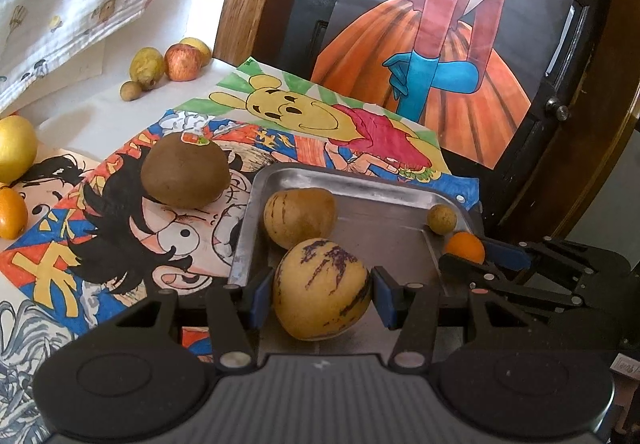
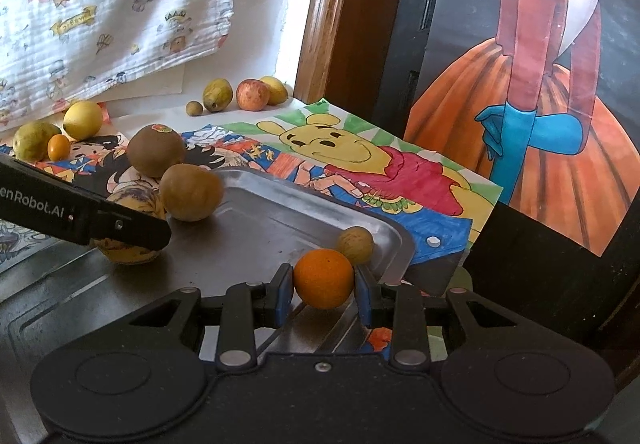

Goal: Organize fruits
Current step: 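Lower the pepino and orange into the metal tray and open both tools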

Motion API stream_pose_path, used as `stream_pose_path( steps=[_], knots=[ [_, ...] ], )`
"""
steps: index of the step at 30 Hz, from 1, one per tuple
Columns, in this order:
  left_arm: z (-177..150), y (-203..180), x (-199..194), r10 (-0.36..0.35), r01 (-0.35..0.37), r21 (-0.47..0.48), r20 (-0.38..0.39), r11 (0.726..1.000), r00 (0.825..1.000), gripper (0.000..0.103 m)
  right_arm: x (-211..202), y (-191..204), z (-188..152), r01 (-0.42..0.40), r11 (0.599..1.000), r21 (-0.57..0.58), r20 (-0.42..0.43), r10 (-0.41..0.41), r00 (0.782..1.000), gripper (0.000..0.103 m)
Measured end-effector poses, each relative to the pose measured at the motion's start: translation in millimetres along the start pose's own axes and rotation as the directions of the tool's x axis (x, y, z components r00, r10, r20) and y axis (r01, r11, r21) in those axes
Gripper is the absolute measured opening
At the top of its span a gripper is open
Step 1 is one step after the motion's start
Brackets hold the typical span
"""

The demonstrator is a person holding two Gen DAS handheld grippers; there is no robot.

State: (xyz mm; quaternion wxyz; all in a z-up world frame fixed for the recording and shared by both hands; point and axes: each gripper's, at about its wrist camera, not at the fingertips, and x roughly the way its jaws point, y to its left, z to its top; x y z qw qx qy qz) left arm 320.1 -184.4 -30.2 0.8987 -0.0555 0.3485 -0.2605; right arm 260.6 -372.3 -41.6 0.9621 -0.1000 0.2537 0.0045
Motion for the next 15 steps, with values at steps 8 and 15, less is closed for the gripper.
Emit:
stream_pose_path(
  steps=[8,15],
  knots=[
    [4.5,4.3,-6.1,-0.007,0.007,-0.046,0.002,0.999,1.000,0.061,-0.8,4.3,0.7,0.000,0.999,-0.038,-0.011,-0.001,1.000,0.039],
    [8.6,-0.5,-33.0,0.013,-0.011,-0.054,0.052,0.998,0.999,0.084,-27.6,0.2,3.7,-0.010,1.000,0.006,0.015,0.010,1.000,0.057]
  ],
)
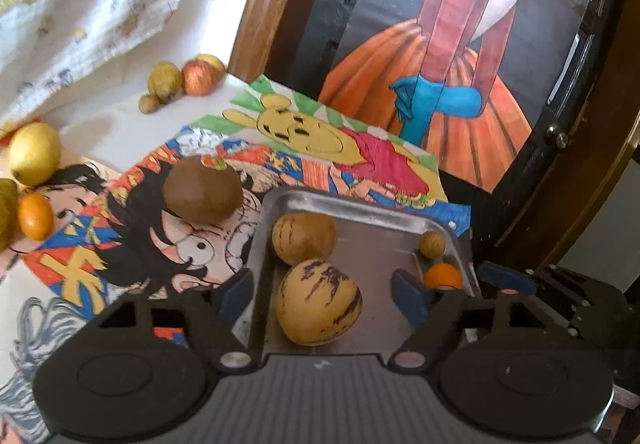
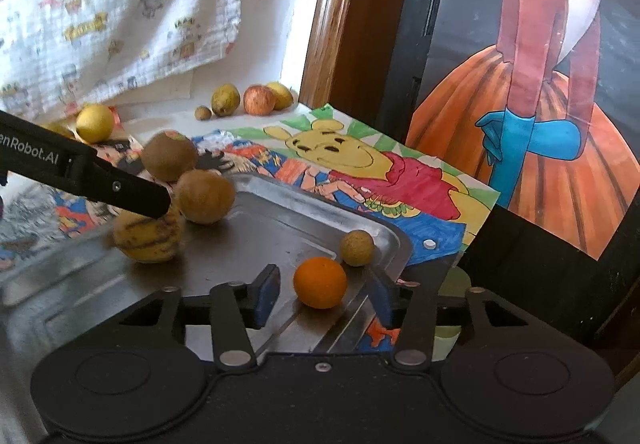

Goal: Organize fruits
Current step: 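Lower the pepino and orange into the metal tray and open both tools, then lift both open tools away from the tray toward the remaining fruits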

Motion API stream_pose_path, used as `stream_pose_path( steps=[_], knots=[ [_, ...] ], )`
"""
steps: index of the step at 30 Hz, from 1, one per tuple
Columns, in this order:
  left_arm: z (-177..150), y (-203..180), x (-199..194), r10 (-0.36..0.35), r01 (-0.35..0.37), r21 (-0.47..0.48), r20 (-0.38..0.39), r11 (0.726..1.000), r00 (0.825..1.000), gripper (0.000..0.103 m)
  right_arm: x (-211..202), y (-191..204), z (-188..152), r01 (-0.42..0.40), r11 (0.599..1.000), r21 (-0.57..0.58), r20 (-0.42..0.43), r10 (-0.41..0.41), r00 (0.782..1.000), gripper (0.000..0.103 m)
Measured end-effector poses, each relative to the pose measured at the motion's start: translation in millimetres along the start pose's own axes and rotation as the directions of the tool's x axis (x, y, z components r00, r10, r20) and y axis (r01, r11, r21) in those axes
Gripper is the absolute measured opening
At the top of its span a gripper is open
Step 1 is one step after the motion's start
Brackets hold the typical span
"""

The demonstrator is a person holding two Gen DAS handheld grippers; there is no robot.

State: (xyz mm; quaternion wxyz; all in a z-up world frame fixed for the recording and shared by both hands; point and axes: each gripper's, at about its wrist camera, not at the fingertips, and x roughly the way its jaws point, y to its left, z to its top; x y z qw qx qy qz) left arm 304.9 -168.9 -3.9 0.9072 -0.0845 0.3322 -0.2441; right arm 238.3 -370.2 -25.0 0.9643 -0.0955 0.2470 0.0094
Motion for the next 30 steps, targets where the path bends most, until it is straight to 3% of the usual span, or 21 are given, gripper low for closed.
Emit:
stream_pose_path(
  steps=[3,7,12,22,30],
  knots=[
    [1.1,-4.0,-17.9,0.022,-0.021,-0.002,0.025,1.000,0.999,0.092,-19.5,-1.2,2.5,-0.004,1.000,0.023,0.029,0.004,1.000,0.073],
    [1.3,-9.3,-49.1,0.058,-0.058,0.004,0.082,0.998,0.995,0.102,-47.7,0.7,6.8,0.001,0.999,0.033,0.069,-0.003,0.998,0.080],
    [-2.0,-15.8,-95.4,0.096,-0.096,-0.003,0.131,0.995,0.987,0.102,-90.1,8.1,12.6,-0.013,0.998,0.057,0.130,0.006,0.992,0.100],
    [-28.7,-32.9,-211.3,0.172,-0.186,0.041,0.229,0.982,0.958,0.103,-197.7,51.0,26.9,-0.086,0.996,0.011,0.210,0.082,0.974,0.102],
    [-73.6,-43.6,-303.8,0.172,-0.204,0.084,0.288,0.975,0.942,0.103,-253.8,87.9,6.8,-0.209,0.972,0.110,0.113,0.197,0.974,0.102]
  ],
)
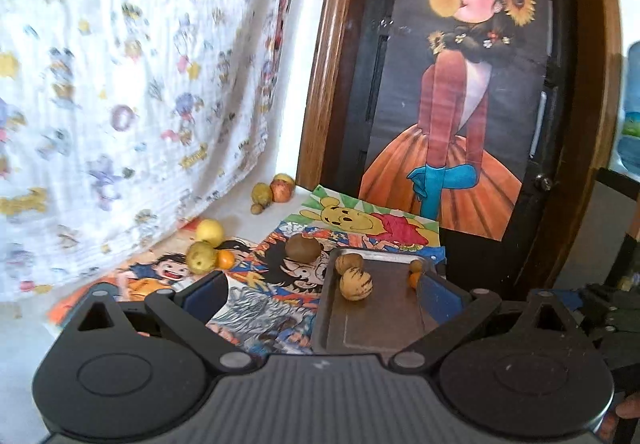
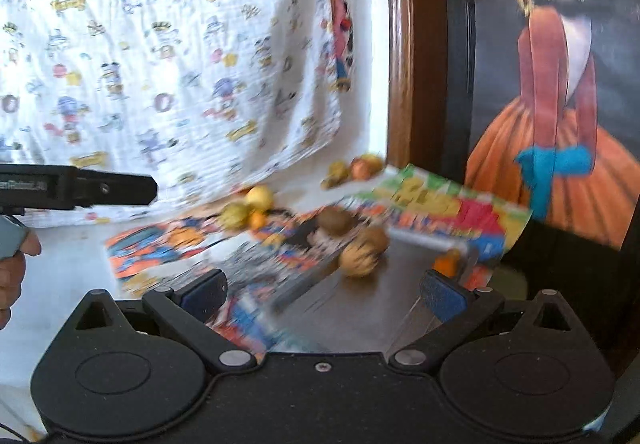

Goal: Organize fruits
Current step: 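Lift both open tools away from the tray toward the remaining fruits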

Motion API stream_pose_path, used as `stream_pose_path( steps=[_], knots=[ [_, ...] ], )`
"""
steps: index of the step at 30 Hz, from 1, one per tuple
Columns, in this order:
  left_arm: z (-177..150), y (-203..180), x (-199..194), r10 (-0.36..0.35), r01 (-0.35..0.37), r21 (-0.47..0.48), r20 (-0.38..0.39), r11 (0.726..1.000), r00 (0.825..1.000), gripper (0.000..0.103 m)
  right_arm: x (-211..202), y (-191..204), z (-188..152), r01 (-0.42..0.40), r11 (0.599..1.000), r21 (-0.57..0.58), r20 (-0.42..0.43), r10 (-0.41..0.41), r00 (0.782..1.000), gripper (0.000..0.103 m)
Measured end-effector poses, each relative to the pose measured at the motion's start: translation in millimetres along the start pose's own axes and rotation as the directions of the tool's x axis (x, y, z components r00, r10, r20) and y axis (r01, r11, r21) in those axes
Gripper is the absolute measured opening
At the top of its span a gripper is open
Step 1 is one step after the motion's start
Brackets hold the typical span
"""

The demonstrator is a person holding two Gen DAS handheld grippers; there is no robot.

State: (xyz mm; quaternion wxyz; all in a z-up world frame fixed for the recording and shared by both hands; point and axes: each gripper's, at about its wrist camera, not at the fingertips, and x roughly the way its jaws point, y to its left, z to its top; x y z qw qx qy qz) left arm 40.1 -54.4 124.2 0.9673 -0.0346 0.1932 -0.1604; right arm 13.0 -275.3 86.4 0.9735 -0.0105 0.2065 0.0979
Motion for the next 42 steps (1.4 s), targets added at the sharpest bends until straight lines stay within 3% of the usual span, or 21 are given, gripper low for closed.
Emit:
stream_pose_path(
  steps=[5,8,12,17,21,26,29,32,37,40,42],
  knots=[
    [-15.1,1.1,-45.6,0.016,-0.016,0.042,0.003,0.999,1.000,0.103,-26.4,18.8,-24.4,-0.063,0.991,0.116,-0.060,0.070,0.996,0.102],
    [-24.3,5.9,-63.1,0.043,-0.041,0.048,-0.033,0.998,0.999,0.103,-36.2,30.9,-33.1,-0.089,0.982,0.166,-0.097,0.106,0.990,0.102],
    [-39.7,29.5,-81.8,0.051,-0.051,0.009,-0.098,0.999,0.994,0.103,-50.6,46.9,-38.0,-0.121,0.970,0.209,-0.135,0.152,0.979,0.102],
    [-48.3,70.6,-81.0,0.117,-0.123,-0.023,-0.165,0.992,0.979,0.103,-47.5,72.2,-33.3,-0.155,0.968,0.195,-0.208,0.195,0.958,0.102],
    [-51.3,101.1,-57.7,0.161,-0.176,-0.052,-0.211,0.983,0.964,0.103,-28.3,82.4,-21.4,-0.190,0.963,0.188,-0.201,0.228,0.953,0.102],
    [-70.0,137.0,-14.8,0.209,-0.231,-0.116,-0.177,0.966,0.962,0.103,14.2,79.0,-14.4,-0.135,0.979,0.152,-0.050,0.144,0.988,0.103],
    [-78.5,150.9,20.2,0.272,-0.292,-0.126,-0.155,0.948,0.950,0.103,49.4,70.2,-19.8,-0.101,0.980,0.172,-0.020,0.106,0.994,0.103],
    [-76.6,158.8,56.3,0.298,-0.316,-0.123,-0.143,0.941,0.944,0.103,87.7,58.0,-26.4,-0.087,0.974,0.211,-0.066,0.103,0.992,0.103],
    [-57.9,167.9,112.6,0.278,-0.322,-0.152,-0.253,0.934,0.927,0.103,137.5,41.9,-23.2,-0.083,0.955,0.286,-0.138,0.126,0.982,0.102],
    [-35.9,166.4,139.4,0.278,-0.340,-0.119,-0.361,0.933,0.890,0.103,157.4,47.6,-12.8,0.023,0.984,0.177,-0.216,0.016,0.976,0.102],
    [-19.5,166.0,148.0,0.255,-0.326,-0.121,-0.399,0.938,0.881,0.103,162.0,48.2,-1.3,0.041,0.990,0.138,-0.259,-0.004,0.966,0.102]
  ],
)
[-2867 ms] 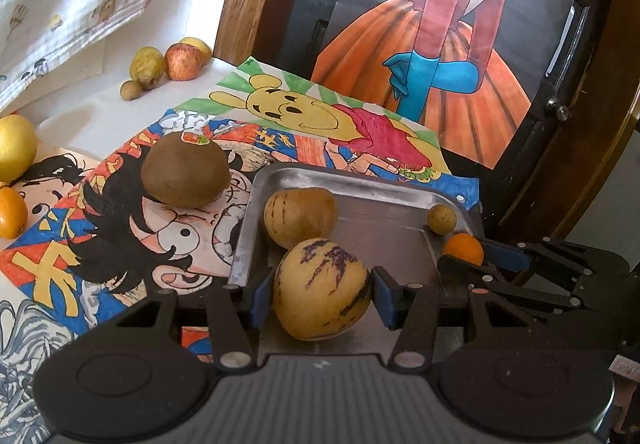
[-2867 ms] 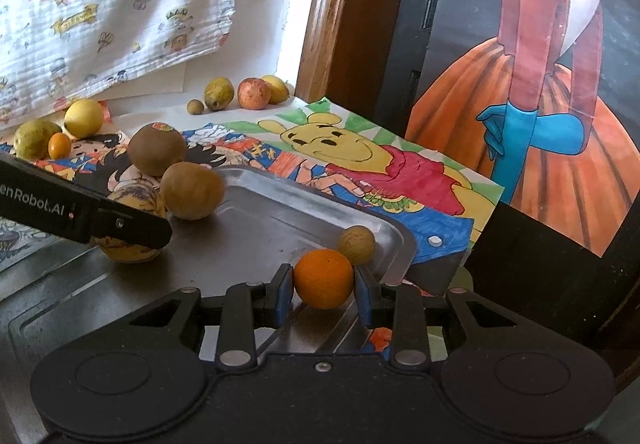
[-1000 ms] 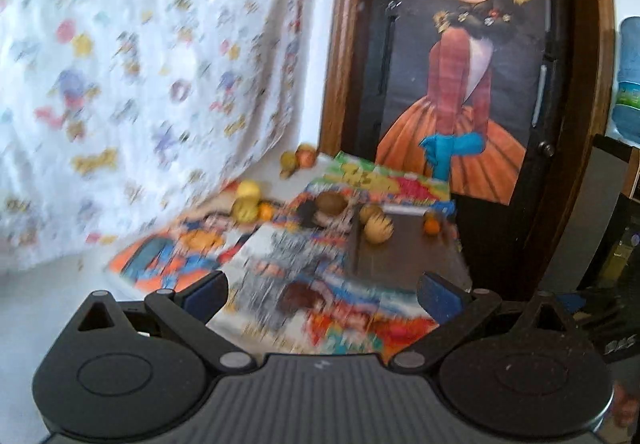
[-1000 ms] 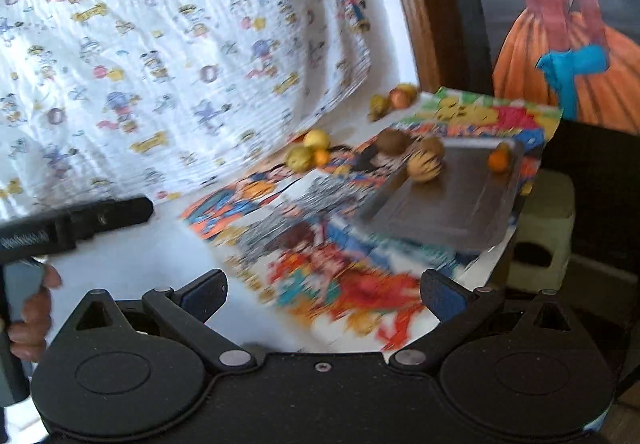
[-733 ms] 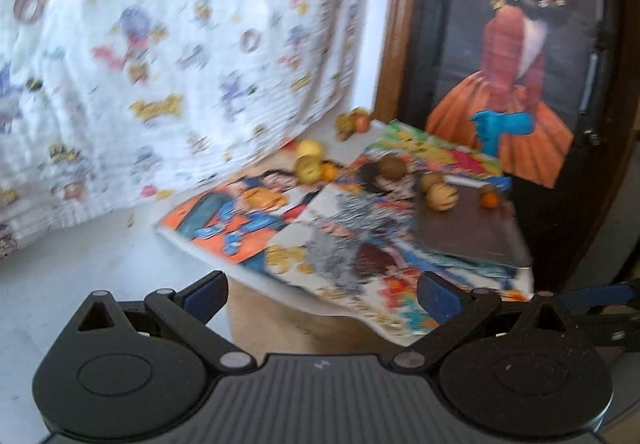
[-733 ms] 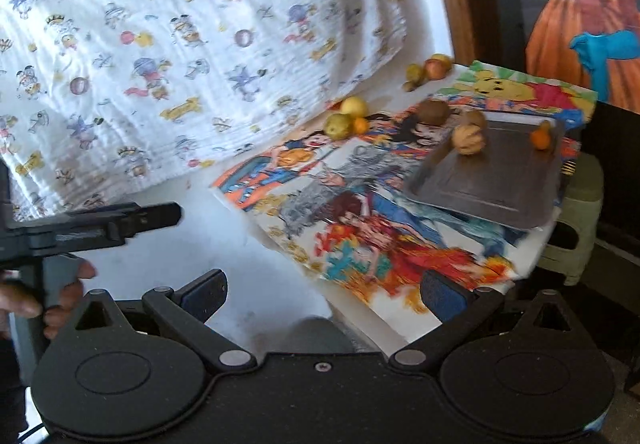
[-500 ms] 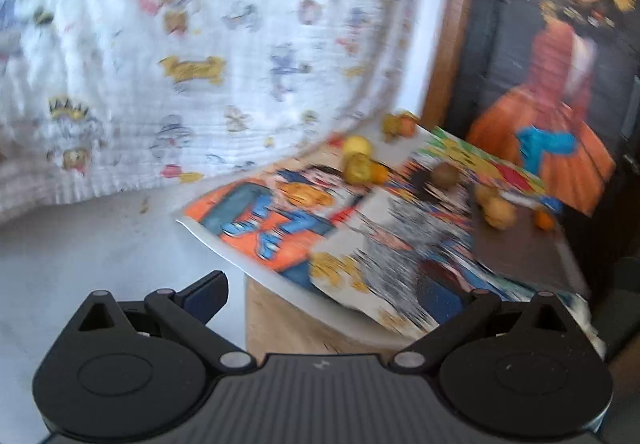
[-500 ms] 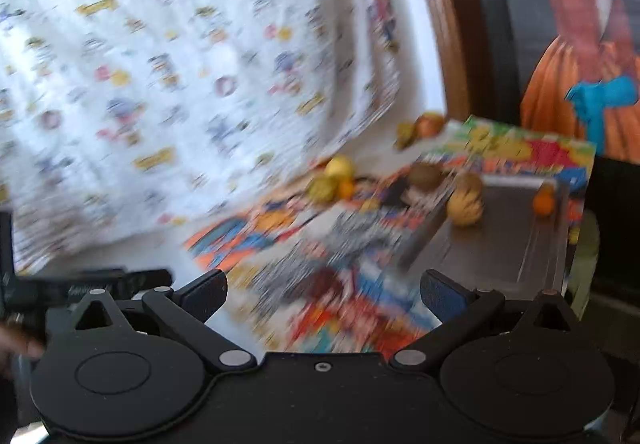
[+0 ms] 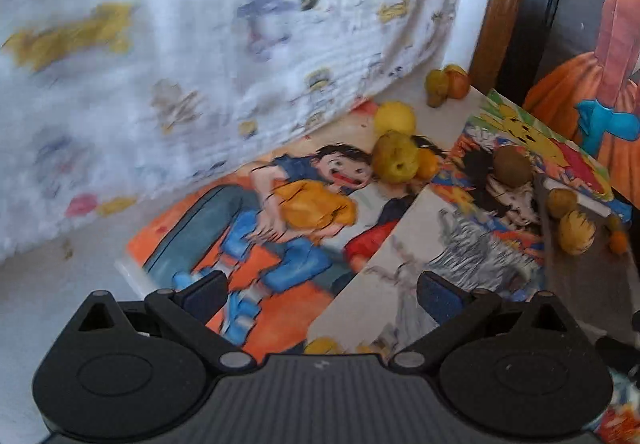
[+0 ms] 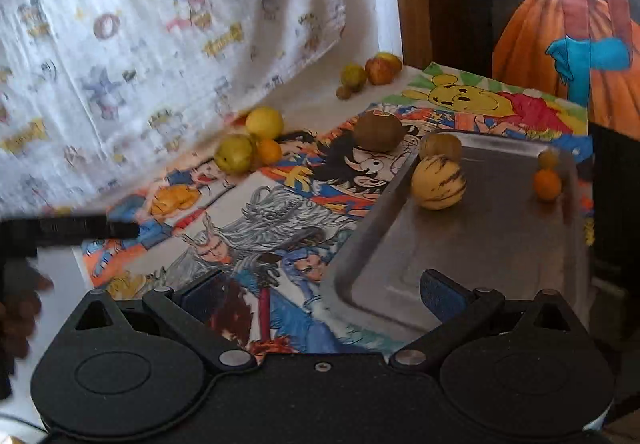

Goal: Organize fruits
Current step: 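Lift both open tools away from the tray toward the remaining fruits, then grasp the green pear with the left tool while the right tool grasps the kiwi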

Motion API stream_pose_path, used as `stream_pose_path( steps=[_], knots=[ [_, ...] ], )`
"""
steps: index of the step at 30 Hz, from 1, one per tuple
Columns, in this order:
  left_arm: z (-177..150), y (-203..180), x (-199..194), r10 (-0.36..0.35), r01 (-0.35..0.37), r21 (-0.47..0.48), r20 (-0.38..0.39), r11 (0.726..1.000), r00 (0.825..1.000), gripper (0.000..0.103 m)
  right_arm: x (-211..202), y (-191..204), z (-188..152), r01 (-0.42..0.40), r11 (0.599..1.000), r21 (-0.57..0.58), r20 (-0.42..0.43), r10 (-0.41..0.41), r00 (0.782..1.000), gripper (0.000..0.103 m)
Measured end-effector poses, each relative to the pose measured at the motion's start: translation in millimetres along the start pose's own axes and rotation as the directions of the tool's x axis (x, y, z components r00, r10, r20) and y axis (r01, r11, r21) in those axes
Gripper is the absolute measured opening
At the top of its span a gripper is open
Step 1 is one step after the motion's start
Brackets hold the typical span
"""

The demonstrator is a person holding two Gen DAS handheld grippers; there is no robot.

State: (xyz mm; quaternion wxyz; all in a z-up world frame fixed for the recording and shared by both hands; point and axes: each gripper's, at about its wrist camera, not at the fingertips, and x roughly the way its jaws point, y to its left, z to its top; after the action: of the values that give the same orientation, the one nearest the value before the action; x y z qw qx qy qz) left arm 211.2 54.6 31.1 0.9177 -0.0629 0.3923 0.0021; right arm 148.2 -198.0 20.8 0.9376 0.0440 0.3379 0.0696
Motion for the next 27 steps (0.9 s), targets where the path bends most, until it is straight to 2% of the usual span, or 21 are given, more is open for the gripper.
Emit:
stream_pose_path(
  steps=[4,8,12,16,18,20,24,27],
  knots=[
    [31.7,-10.4,1.8,0.018,-0.017,0.019,-0.082,1.000,0.996,0.103,-2.9,4.3,25.1,0.015,0.999,-0.044,-0.086,-0.019,0.996,0.102],
    [48.6,-19.6,17.7,0.031,-0.025,0.041,-0.151,0.999,0.988,0.103,-2.2,7.9,36.9,0.006,0.996,-0.094,-0.128,-0.018,0.992,0.102],
    [51.7,-27.4,48.2,0.009,-0.005,0.018,-0.269,1.000,0.963,0.103,1.2,-1.6,46.8,-0.007,0.997,-0.082,-0.149,-0.006,0.989,0.102],
    [56.2,-33.1,61.5,0.008,0.003,0.042,-0.245,0.999,0.969,0.103,6.3,-17.1,59.8,-0.006,0.986,-0.166,-0.114,-0.013,0.993,0.102],
    [59.0,-33.4,67.6,0.006,0.009,0.067,-0.217,0.998,0.976,0.103,13.4,-23.1,64.2,0.024,0.968,-0.248,-0.080,-0.045,0.996,0.102],
    [62.8,-31.7,74.4,0.005,0.011,0.080,-0.198,0.997,0.980,0.103,28.2,-27.7,70.2,0.066,0.949,-0.308,-0.082,-0.095,0.992,0.102],
    [72.1,-26.8,89.1,-0.048,0.061,0.086,-0.143,0.994,0.988,0.103,56.4,-28.8,90.6,0.074,0.937,-0.342,-0.094,-0.113,0.989,0.102],
    [83.1,-28.2,100.1,-0.076,0.087,0.090,-0.124,0.992,0.989,0.103,75.2,-14.1,108.5,0.117,0.911,-0.397,-0.066,-0.155,0.986,0.102]
  ],
)
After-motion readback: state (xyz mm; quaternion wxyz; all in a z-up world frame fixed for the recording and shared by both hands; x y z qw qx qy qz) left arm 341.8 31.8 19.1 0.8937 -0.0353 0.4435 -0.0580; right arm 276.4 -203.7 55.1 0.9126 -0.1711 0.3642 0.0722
